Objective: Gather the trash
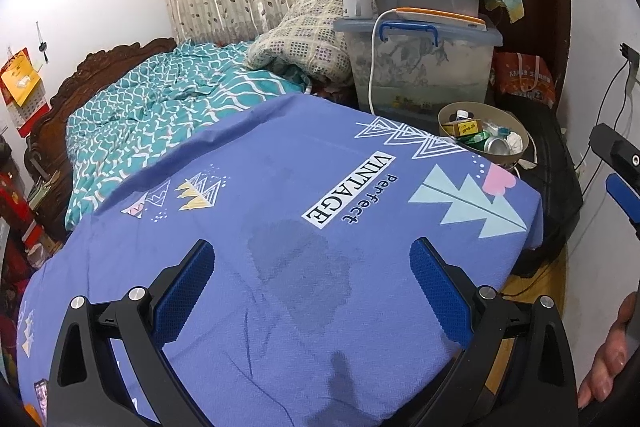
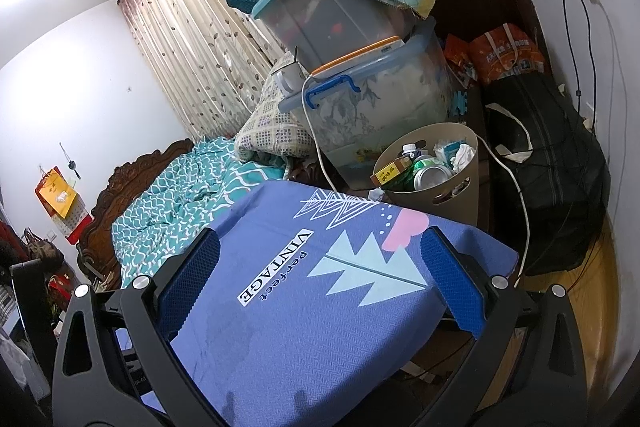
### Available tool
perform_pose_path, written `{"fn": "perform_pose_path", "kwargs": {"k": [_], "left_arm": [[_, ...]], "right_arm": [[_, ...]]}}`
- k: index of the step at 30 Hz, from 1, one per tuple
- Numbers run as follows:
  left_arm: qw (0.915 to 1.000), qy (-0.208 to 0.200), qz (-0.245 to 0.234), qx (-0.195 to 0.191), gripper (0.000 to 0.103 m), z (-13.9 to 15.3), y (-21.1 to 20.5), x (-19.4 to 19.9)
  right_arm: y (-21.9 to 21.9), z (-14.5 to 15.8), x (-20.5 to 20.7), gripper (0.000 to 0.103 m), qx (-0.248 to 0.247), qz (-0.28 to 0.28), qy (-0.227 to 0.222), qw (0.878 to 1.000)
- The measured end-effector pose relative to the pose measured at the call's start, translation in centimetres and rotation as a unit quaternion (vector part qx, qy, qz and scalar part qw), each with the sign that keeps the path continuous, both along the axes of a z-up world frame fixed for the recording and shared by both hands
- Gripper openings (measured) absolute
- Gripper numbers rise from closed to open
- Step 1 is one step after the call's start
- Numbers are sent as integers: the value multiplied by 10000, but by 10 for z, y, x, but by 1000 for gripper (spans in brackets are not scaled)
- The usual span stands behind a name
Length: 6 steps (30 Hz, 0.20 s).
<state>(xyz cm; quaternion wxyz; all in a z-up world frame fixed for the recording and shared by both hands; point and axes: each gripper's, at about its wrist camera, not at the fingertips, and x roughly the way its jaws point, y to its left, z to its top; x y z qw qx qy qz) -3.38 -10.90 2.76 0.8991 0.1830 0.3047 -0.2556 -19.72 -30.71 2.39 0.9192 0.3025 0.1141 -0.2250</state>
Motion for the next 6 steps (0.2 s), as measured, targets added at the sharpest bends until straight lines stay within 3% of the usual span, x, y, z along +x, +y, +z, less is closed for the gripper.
{"fn": "perform_pose_path", "kwargs": {"k": [6], "left_arm": [[10000,60,-36,10,94,0,-2,2]], "right_arm": [[4,-5,0,100,8,42,40,10000]]}}
